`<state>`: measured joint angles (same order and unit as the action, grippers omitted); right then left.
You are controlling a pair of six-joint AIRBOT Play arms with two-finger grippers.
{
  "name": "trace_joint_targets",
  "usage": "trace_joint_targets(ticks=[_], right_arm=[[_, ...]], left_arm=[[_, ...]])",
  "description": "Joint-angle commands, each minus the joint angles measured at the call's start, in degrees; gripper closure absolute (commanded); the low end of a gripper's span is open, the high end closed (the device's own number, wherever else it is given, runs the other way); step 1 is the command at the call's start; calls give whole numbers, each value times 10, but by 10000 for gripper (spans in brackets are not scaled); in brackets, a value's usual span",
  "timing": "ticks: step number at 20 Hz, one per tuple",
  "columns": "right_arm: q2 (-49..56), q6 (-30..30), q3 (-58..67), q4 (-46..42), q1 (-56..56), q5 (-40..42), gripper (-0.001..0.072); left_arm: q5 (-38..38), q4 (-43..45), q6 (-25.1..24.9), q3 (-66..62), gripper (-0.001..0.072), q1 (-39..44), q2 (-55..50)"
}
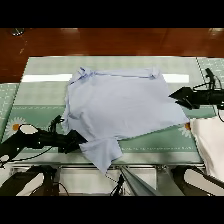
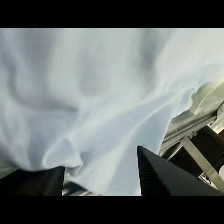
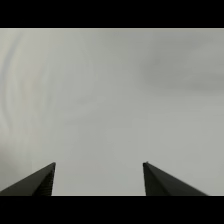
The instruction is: Fold the shirts.
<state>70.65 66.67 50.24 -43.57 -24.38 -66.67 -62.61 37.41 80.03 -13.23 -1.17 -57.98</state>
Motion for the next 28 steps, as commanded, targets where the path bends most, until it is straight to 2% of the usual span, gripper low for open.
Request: trace_joint_targets(ticks=[1, 2, 3, 6, 10, 13, 16, 28], right_arm=[[0, 10, 6, -5, -80, -5, 91], [0, 10, 6, -16, -105, -13, 91], [0, 11, 6, -30, -125, -22, 91], [0, 30, 6, -111, -160, -35, 91], [0, 100, -5, -228, -165, -32, 91], [21, 98, -23, -210, -165, -39, 91], [51, 63, -23, -149, -165, -46, 91], [105, 33, 0, -100, -165, -43, 91]], left_arm=[[76, -10, 7, -3, 204, 4, 0], [76, -10, 7, -5, 421, 4, 0], [76, -10, 5, -6, 693, 4, 0], [67, -10, -5, -21, 684, 3, 1], [65, -10, -9, -60, 684, 3, 3], [67, -10, -9, -77, 684, 3, 2], [65, -10, -9, -78, 684, 4, 2], [69, -10, -12, -78, 684, -2, 2]])
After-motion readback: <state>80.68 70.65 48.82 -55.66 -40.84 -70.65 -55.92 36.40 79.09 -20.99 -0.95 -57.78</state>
